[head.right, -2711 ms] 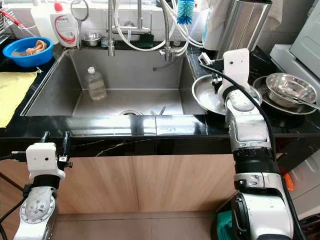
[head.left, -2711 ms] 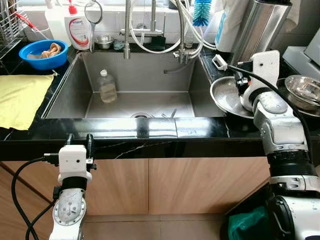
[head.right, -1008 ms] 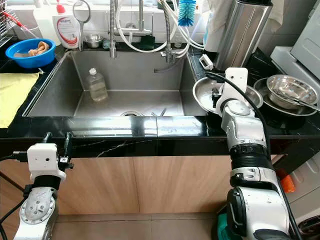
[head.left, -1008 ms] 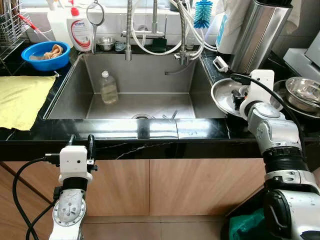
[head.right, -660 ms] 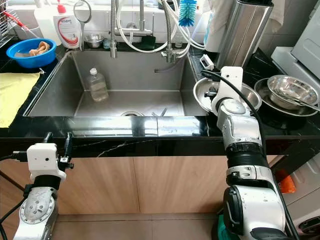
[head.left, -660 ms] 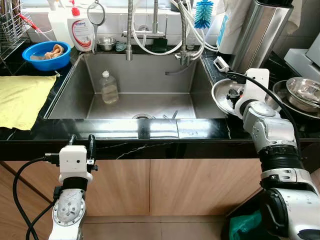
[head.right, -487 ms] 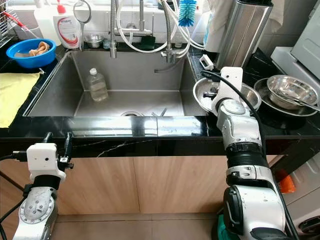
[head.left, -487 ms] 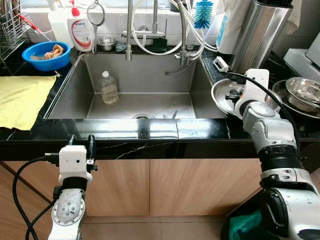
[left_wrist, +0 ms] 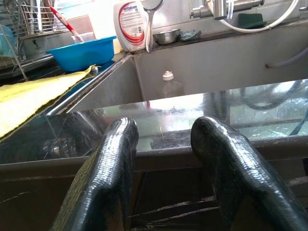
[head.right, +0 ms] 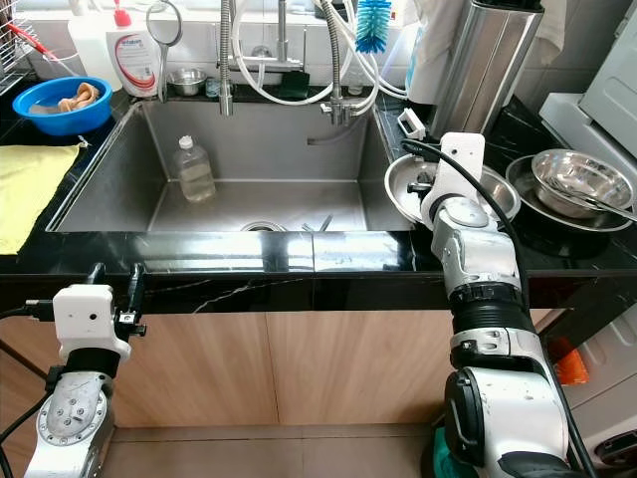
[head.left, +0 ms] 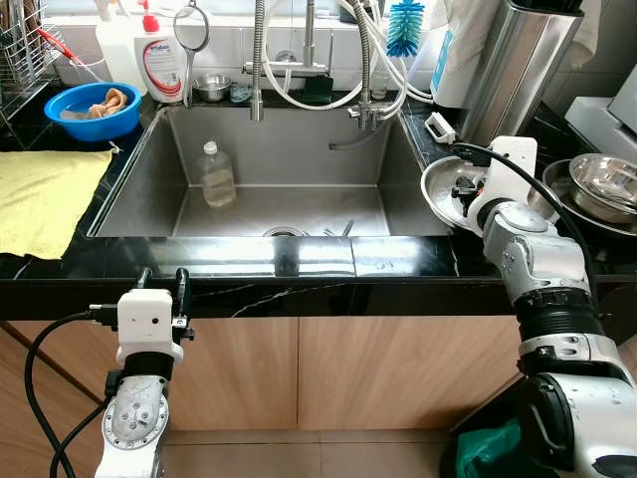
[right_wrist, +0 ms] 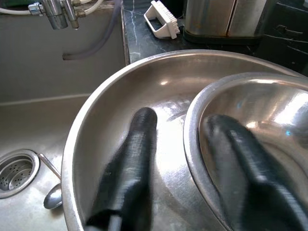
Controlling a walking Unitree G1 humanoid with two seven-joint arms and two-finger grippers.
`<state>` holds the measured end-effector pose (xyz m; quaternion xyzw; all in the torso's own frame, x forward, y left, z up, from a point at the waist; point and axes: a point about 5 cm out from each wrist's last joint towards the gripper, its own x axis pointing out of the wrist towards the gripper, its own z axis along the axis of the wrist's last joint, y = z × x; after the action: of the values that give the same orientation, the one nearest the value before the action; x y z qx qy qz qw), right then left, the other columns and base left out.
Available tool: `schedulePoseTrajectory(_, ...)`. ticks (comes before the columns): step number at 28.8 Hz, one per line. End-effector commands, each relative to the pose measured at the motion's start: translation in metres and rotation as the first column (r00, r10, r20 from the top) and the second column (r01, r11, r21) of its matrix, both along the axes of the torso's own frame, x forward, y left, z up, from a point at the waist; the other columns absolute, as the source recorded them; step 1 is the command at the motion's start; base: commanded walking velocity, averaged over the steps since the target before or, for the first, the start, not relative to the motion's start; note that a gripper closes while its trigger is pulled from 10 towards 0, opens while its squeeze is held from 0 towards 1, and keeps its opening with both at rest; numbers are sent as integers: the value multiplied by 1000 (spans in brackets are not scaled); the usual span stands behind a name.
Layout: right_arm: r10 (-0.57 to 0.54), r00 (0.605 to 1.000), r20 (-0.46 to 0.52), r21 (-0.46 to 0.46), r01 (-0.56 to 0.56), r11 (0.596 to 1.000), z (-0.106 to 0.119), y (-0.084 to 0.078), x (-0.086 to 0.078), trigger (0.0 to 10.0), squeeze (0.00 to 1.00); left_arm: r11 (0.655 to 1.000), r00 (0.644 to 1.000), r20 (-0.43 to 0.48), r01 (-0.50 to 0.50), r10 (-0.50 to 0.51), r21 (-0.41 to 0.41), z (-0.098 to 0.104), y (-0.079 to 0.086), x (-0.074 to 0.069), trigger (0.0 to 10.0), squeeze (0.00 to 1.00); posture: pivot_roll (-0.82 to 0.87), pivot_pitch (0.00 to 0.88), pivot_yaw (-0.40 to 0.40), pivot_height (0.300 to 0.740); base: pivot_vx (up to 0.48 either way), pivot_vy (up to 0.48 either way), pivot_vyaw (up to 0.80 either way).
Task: Kitchen organization
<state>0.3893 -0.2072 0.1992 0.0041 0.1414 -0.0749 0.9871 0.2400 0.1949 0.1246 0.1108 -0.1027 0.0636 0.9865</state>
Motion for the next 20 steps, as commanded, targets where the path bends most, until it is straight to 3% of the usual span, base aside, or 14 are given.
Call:
schedulePoseTrajectory(1,-16,1000,18,-1,16,1000,9,-4,2,10000,933,999,993,-110,40,-40,-4,-19,-5,-2,10000,0,-56,35,-46,740,0,0,0)
schedulePoseTrajectory(2,-18,1000,15,-3,18,1000,9,-5,2,10000,808,999,993,-112,43,-43,-3,-20,-5,-1,10000,0,-56,35,-46,740,0,0,0)
schedulePoseTrajectory(3,-18,1000,13,-5,19,1000,9,-5,2,10000,0,999,993,-113,44,-44,-3,-20,-5,-1,10000,0,-56,35,-46,740,0,0,0)
schedulePoseTrajectory(20,-42,999,-28,1,42,999,-1,-9,1,10000,0,998,991,-124,59,-59,-7,-22,-8,-2,10000,0,-61,51,-50,740,0,0,0)
